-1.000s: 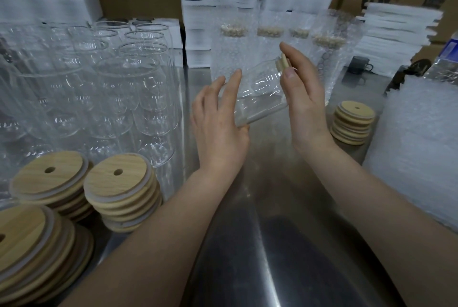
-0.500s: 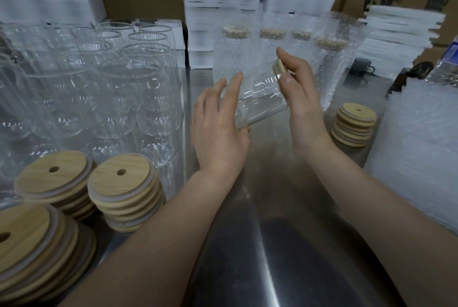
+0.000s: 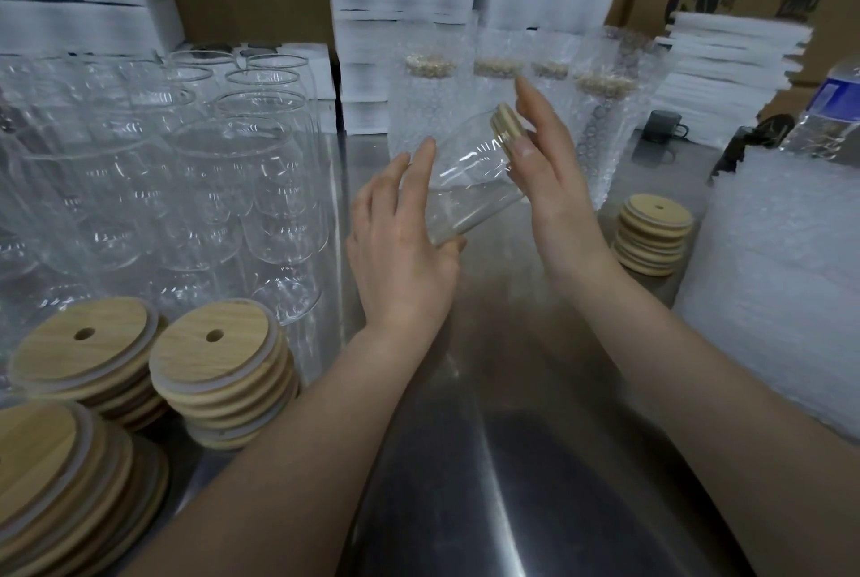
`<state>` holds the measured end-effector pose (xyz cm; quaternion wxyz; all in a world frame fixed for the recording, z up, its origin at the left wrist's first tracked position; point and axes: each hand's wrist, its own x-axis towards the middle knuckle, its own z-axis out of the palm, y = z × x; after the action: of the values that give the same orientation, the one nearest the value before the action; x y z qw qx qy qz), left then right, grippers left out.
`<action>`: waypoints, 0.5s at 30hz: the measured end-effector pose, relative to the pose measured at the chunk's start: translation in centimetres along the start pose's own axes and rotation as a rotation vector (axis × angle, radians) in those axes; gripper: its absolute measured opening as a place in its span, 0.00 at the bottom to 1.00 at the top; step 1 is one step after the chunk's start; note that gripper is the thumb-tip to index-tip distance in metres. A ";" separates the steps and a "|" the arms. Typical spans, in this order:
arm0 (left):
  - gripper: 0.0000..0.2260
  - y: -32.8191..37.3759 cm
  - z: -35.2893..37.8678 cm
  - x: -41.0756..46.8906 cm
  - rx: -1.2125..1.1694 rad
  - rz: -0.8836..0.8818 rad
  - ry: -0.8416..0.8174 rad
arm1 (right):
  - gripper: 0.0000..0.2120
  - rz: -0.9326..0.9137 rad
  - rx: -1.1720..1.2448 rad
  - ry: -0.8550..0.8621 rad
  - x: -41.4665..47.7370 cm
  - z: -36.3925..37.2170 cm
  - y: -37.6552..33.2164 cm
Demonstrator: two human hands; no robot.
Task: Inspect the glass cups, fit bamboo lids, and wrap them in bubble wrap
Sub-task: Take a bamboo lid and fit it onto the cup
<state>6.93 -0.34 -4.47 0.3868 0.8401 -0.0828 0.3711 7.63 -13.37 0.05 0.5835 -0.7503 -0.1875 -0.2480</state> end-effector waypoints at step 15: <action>0.44 -0.5 0.5 0.6 -0.291 -0.284 0.003 | 0.18 0.403 -1.141 0.546 2.3 -7.7 -3.0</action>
<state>7.83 -0.24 -4.57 0.5530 0.7780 -0.0157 0.2980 6.63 -20.10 5.30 0.1560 -0.8723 0.2716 -0.3756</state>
